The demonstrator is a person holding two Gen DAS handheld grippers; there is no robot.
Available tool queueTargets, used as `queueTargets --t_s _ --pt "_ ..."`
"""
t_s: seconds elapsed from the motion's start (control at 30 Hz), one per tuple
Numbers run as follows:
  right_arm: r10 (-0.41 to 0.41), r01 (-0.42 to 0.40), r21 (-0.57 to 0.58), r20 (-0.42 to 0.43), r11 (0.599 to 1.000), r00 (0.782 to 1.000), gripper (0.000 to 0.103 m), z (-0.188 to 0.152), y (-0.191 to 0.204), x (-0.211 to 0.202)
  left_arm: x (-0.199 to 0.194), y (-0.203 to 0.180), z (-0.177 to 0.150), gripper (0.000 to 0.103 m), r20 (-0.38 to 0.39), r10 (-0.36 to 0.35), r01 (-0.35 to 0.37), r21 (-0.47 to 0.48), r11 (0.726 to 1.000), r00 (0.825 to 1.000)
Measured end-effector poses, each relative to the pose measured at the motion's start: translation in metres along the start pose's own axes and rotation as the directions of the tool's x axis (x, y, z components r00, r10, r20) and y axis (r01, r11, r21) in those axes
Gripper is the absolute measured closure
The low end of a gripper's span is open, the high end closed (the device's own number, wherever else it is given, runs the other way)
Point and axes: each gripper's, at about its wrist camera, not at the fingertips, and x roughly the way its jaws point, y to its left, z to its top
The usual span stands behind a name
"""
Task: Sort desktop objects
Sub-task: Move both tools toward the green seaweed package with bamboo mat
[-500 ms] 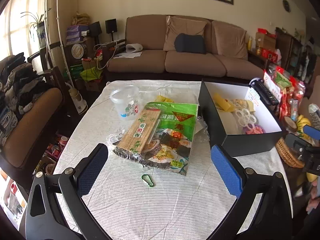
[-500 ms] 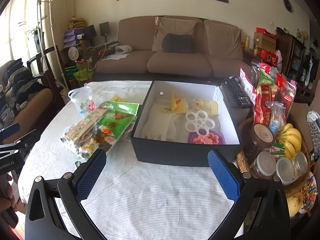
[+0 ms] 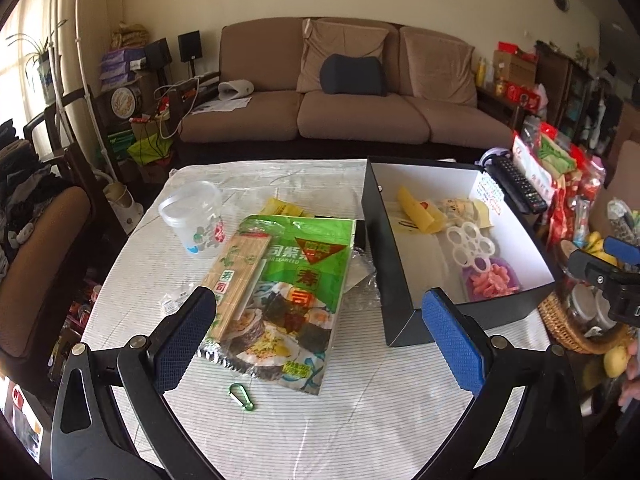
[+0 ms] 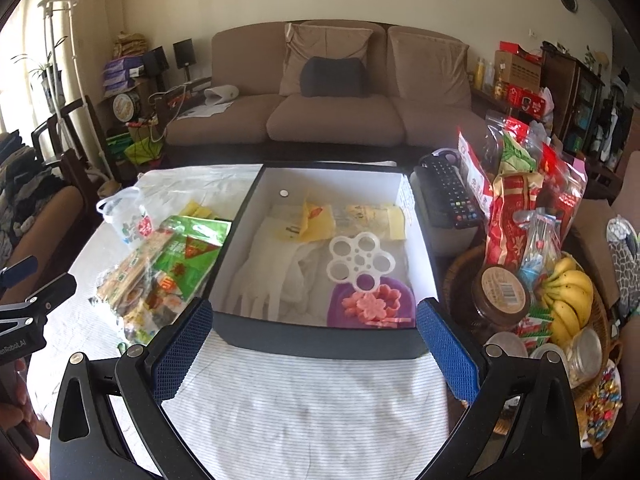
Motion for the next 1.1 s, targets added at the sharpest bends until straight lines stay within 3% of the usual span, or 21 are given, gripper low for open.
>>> queueTargets --t_s 0.37,0.63,0.83,1.1 --pt "-0.02 0.021 0.035 -0.044 0.999 0.999 0.0 0.017 -0.058 0.063 0.08 -0.083 0.023 0.0 -0.055 -0.058 0.062 0.073 0.995 0.997" --pt "0.004 0.0 0.066 -0.057 0.998 0.998 0.0 0.018 -0.083 0.093 0.113 -0.108 0.025 0.0 -0.074 -0.06 0.068 0.1 0.993 0.995" --pt "0.059 -0.054 0.09 -0.048 0.994 0.997 0.0 0.013 -0.079 0.096 0.111 -0.085 0.016 0.0 -0.073 -0.057 0.063 0.078 0.995 0.996" --pt "0.182 -0.18 0.046 -0.049 0.983 0.982 0.0 0.003 -0.018 0.082 0.091 0.002 -0.016 0.0 -0.089 0.001 0.007 0.079 0.997 0.996"
